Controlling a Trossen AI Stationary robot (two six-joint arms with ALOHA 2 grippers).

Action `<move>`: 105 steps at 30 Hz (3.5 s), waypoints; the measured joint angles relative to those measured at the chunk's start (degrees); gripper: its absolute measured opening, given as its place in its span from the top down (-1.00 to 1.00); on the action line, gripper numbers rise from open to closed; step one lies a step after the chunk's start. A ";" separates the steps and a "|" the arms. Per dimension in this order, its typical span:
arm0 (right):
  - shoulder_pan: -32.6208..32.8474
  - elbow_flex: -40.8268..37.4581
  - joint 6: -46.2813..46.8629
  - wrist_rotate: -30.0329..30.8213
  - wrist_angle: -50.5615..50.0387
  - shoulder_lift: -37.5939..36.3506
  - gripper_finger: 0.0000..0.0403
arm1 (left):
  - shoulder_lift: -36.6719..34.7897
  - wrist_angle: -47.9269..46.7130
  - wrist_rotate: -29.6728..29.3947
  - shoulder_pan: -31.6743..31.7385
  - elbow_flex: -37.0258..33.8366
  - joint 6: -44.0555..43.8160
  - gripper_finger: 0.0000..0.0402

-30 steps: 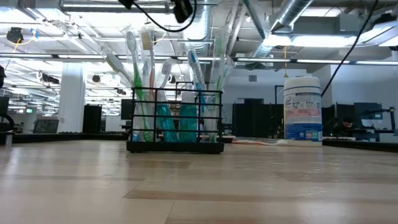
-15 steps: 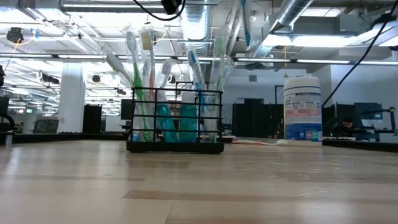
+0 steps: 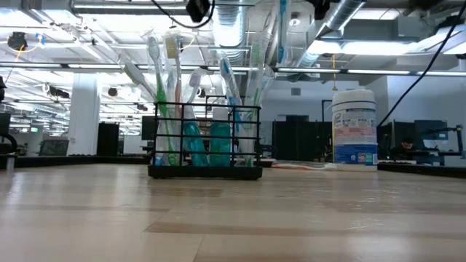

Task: Pick & Place toothbrushing station
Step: Put the blue toothbrush into the wire organizer, then put the orange toothbrush into the wire organizer

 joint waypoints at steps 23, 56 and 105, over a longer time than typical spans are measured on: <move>-6.27 -6.12 9.91 -12.69 31.17 20.08 0.97 | -16.41 9.76 -12.96 -0.41 -17.09 5.25 0.57; -7.56 -6.04 12.39 -14.60 38.30 31.65 0.74 | -17.98 21.05 -14.09 -4.24 -23.87 9.38 0.57; -12.60 -3.17 9.24 -11.82 -10.29 -2.17 0.50 | -17.56 27.52 -15.02 -4.22 -28.57 9.40 0.57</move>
